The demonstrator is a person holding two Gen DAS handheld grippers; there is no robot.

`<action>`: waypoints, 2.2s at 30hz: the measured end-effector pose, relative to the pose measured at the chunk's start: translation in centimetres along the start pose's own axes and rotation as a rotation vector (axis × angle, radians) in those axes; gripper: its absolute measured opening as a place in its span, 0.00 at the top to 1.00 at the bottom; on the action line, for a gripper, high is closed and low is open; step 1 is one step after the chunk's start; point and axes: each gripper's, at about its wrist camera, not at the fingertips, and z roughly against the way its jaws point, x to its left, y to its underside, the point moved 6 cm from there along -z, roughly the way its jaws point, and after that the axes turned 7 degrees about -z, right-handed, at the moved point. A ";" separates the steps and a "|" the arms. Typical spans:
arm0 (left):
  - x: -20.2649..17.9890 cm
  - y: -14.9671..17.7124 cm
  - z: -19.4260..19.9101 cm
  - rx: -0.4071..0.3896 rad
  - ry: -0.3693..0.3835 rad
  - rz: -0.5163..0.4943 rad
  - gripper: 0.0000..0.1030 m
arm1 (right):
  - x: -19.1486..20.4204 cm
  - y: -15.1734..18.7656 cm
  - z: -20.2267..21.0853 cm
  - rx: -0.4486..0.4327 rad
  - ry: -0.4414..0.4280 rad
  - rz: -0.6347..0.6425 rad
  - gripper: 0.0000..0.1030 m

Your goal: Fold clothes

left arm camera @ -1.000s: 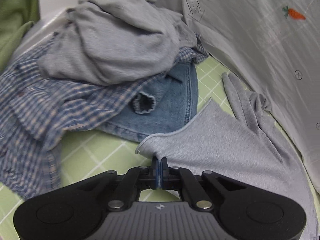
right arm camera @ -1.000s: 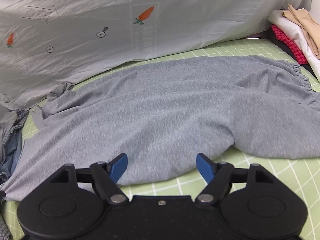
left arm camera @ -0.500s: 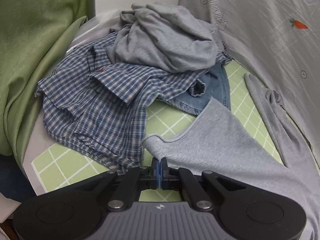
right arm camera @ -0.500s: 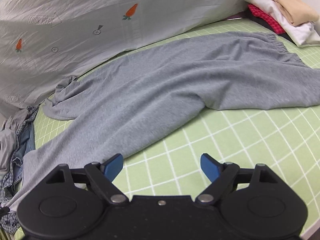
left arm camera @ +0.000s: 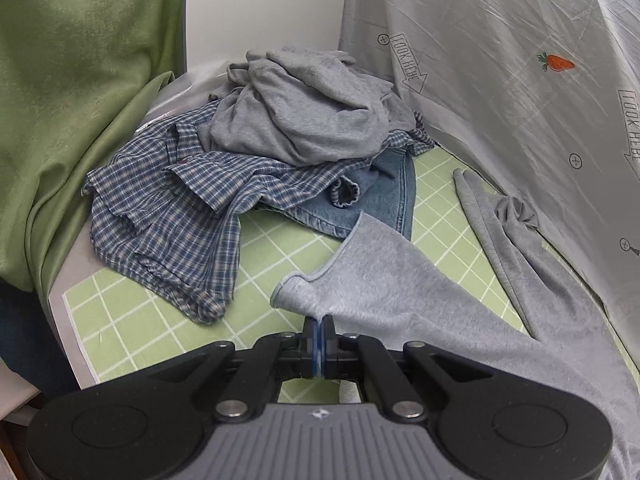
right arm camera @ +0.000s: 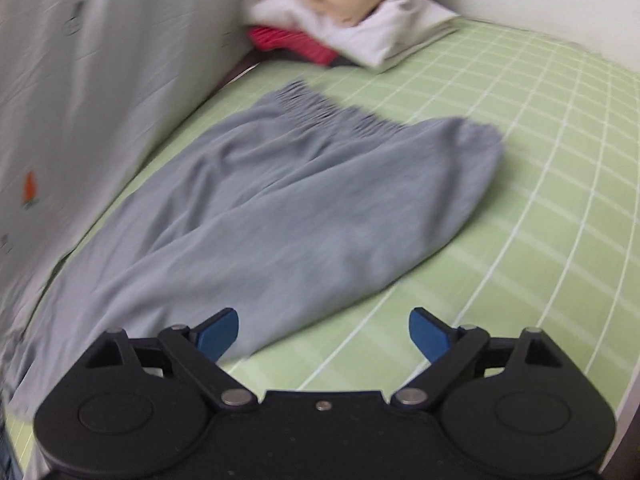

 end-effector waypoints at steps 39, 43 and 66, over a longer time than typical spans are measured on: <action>-3.5 -13.0 0.5 -0.272 -0.008 0.048 1.00 | 3.1 -17.8 9.2 -0.493 -0.017 0.137 1.00; 0.6 -8.2 -0.2 -0.170 -0.082 0.076 1.00 | -2.1 -13.4 7.4 -0.372 0.087 0.122 1.00; -7.7 1.8 5.6 -0.061 0.020 -0.155 0.33 | -10.4 -11.5 7.1 -0.147 -0.019 0.022 0.34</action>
